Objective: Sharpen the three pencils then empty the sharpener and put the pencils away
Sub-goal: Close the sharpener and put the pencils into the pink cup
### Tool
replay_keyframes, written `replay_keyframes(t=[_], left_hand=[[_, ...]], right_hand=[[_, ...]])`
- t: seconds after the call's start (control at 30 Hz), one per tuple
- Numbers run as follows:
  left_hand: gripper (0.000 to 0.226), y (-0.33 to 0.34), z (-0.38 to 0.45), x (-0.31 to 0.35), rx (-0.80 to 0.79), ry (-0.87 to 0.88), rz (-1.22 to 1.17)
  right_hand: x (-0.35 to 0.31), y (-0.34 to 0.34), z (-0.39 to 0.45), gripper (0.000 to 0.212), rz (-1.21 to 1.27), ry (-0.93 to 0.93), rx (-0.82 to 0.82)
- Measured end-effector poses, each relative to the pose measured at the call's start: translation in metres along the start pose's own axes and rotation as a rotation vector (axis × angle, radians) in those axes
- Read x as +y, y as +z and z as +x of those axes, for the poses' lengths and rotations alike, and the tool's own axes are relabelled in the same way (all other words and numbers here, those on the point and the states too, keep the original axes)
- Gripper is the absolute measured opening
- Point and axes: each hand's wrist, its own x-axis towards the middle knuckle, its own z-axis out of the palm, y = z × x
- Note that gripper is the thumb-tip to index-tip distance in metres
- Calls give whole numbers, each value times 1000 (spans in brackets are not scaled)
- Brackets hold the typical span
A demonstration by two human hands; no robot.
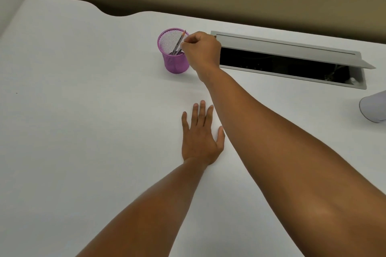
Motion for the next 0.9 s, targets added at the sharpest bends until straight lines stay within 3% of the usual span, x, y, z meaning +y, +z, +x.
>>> replay_keyframes(t=[0.37,0.7,0.9], left_hand=[[76,-2,0,0,18,-17,-26],[69,-5,-1,1,66,-45,-71],[68,-3,-2,2,78,-37,-76]], right_hand=[[14,-3,-3,14,-31,29,42],[74,-66,-27,12,-122,135,24],[107,-104,-50,13,-302,209,-13]])
